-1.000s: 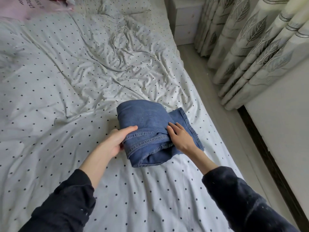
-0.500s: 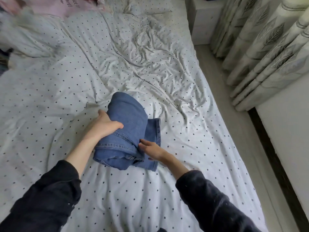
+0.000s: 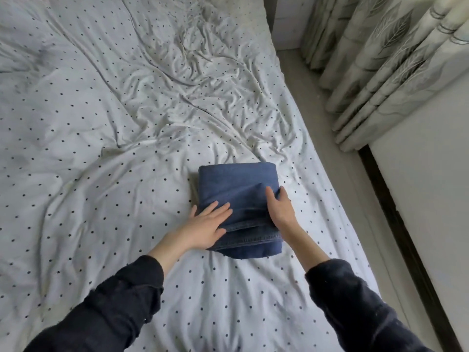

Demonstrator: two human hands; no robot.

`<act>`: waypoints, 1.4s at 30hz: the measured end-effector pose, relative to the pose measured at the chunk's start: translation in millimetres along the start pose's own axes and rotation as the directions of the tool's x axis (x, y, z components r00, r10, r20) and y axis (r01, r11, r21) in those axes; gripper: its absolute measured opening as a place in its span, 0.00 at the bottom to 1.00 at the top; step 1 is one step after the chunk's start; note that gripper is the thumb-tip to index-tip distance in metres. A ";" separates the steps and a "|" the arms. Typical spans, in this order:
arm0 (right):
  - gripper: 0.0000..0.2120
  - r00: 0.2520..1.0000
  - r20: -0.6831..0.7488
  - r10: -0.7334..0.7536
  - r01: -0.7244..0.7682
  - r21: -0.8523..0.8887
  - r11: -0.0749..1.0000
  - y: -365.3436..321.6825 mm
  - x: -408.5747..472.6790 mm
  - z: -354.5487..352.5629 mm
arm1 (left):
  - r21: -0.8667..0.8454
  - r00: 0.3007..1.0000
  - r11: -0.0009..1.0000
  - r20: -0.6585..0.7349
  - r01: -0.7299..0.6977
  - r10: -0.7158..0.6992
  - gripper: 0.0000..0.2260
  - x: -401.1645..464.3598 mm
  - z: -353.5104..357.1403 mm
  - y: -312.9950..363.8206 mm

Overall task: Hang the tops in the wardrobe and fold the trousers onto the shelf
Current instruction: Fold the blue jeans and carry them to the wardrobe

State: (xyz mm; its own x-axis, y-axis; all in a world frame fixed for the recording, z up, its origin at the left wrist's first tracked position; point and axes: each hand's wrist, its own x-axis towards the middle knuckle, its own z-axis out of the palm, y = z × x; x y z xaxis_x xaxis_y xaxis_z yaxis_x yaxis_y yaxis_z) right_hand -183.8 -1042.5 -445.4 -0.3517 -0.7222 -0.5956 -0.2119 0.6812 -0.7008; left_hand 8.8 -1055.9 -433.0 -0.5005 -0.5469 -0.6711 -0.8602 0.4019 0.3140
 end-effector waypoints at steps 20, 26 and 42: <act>0.42 0.939 0.207 -0.273 0.341 -0.646 0.683 65.0 60.7 1.0 | 0.926 0.567 0.218 -0.006 -0.307 0.824 0.27 124.1 -31.1 -78.4; 0.33 0.959 0.005 -0.284 0.206 -0.702 0.682 48.7 14.8 27.0 | 0.892 0.417 0.328 -0.182 -0.312 0.891 0.19 110.9 -17.2 -69.9; 0.38 0.907 -0.341 -0.248 -0.118 -0.769 0.629 67.6 -76.6 120.4 | 0.838 0.407 0.405 -0.247 -0.366 0.879 0.22 52.0 23.1 -51.1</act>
State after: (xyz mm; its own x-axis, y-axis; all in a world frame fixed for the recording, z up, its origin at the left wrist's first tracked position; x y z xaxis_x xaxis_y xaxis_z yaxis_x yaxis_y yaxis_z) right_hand -61.3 -955.7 -494.5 -0.5776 -0.7825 -0.2323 -0.7928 0.6056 -0.0688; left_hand 29.0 -1087.9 -499.4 -0.9843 -0.0507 0.1688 -0.0829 0.9784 -0.1894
